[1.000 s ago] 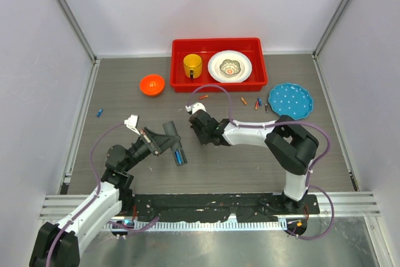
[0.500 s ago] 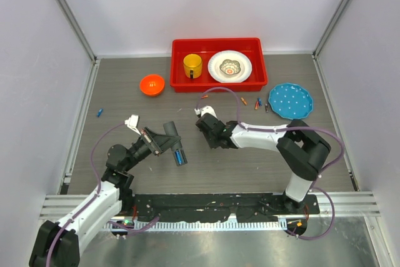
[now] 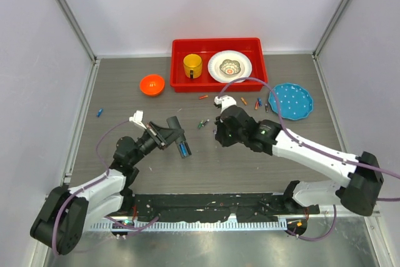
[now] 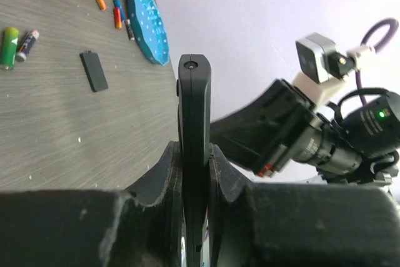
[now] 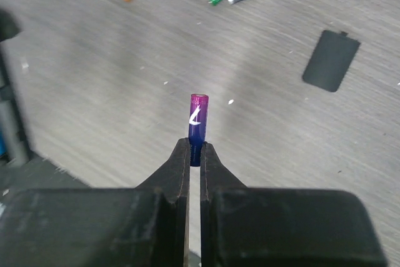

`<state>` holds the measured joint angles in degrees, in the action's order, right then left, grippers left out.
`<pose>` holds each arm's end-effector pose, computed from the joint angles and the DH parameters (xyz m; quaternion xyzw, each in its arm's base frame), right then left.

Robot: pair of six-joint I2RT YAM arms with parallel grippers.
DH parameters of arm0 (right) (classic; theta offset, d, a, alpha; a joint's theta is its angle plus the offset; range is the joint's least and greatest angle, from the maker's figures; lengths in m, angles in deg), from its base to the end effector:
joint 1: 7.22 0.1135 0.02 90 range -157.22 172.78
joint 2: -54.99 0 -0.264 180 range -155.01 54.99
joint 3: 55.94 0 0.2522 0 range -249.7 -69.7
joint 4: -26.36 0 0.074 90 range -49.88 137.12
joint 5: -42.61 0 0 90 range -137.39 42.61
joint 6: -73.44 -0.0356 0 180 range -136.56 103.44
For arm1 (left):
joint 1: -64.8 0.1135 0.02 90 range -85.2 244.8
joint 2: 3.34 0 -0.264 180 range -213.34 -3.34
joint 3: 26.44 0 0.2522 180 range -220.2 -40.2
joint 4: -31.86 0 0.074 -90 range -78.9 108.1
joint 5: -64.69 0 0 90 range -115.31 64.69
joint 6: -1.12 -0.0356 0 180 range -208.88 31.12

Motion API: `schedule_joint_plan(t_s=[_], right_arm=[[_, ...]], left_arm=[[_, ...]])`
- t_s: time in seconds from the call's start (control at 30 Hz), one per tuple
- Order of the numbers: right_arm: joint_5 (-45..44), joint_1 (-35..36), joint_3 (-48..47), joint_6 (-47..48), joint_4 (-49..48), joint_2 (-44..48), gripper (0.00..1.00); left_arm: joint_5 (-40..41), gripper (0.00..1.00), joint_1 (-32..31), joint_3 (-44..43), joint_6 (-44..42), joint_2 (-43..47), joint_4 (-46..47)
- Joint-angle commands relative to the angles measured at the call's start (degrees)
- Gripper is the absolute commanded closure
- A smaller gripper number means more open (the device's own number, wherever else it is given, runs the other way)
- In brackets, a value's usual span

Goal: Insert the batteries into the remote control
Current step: Pick up the battery from the center of the board, then load the battery into the remote control.

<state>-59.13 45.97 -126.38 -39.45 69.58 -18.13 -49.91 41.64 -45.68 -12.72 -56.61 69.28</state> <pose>0.1682 0.2126 0.2762 -0.2039 0.9000 0.1555 0.3525 0.1572 -0.0834 0.1902 -0.1603 0.6689 -0.6365 0.3489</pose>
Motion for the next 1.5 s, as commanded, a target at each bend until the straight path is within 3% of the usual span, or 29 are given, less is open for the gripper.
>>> schedule_joint_plan(t_s=[0.0, 0.2, 0.4, 0.47, 0.7, 1.47], right_arm=[[10.93, 0.16, -2.02, -3.03, 3.86, 6.31, 0.99], [14.56, 0.77, -3.68, -8.57, 3.42, 13.00, 0.99], [17.02, 2.79, -10.80, -6.90, 9.39, 8.10, 0.99], [17.64, 4.29, -11.86, -7.25, 10.27, 6.42, 0.99], [14.56, 5.61, -15.21, -7.78, 14.93, -0.09, 0.99], [12.89, 5.96, -14.77, -9.62, 10.28, -7.30, 0.99]], left_arm=[[6.31, 1.00, -2.94, -1.73, -0.48, -4.37, 17.34], [12.82, 1.00, -7.25, -2.78, -3.56, -10.52, 25.36], [11.60, 1.00, -8.22, -4.63, -0.41, -22.03, 37.39], [11.42, 1.00, -9.00, -5.68, -0.83, -23.79, 37.42], [15.02, 1.00, -11.21, -5.25, -4.44, -22.40, 37.33], [15.28, 1.00, -12.53, -4.19, -3.56, -20.20, 37.42]])
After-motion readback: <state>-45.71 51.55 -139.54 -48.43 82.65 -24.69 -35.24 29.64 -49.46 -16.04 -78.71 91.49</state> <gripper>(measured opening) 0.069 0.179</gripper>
